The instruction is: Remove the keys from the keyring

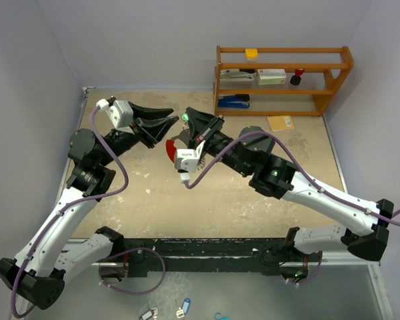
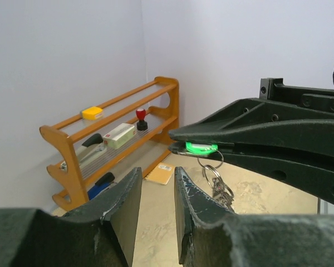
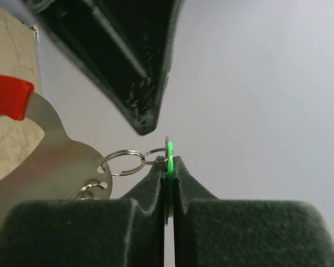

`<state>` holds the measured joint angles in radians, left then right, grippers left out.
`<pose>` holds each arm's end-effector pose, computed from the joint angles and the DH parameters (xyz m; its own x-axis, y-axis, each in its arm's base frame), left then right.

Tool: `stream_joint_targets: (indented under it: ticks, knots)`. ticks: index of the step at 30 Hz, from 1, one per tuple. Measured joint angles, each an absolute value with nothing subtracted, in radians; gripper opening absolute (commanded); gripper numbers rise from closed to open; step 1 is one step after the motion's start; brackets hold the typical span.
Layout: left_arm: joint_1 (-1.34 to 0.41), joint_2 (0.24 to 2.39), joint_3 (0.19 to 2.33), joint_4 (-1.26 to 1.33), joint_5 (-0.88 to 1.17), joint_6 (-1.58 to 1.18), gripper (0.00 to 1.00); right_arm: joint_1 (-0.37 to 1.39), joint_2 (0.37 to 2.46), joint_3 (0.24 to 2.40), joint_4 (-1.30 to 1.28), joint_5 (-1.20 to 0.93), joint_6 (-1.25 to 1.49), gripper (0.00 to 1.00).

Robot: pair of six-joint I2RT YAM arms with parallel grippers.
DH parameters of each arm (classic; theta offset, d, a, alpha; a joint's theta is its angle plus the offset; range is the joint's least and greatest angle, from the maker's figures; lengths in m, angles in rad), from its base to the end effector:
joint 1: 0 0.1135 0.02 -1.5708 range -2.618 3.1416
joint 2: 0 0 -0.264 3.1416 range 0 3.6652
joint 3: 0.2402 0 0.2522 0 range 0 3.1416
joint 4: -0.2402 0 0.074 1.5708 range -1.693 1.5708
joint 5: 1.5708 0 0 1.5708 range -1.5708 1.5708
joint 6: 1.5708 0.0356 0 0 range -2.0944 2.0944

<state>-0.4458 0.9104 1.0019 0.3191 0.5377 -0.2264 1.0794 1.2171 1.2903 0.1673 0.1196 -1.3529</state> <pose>0.1657 -0.0994 0.4459 0.1727 -0.2962 -0.9394 0.8546 0.5192 -0.0066 0.1334 0.2402 0.4650 0.8256 -0.5118 -0.2377 -0.0677 0.3284 -0.9421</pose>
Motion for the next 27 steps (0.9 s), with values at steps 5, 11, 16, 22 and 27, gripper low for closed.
stream_joint_targets:
  ticks: [5,11,16,22,27]
  knots:
    - [-0.447,0.906,0.995,0.309,0.463,-0.224,0.27,1.079,1.326,1.421,0.161,0.183,-1.313,0.00]
    - [-0.447,0.903,0.993,0.289,0.350,-0.219,0.27,1.053,1.404,1.513,0.160,0.233,-1.272,0.00]
    - [-0.447,0.901,0.993,0.242,0.228,-0.196,0.30,1.017,1.430,1.536,0.154,0.249,-1.250,0.00]
    - [-0.447,0.889,0.983,0.276,0.191,-0.195,0.36,1.000,1.434,1.539,0.153,0.264,-1.238,0.00]
    - [-0.447,0.905,0.961,0.381,0.239,-0.217,0.60,1.000,1.434,1.539,0.153,0.272,-1.235,0.00]
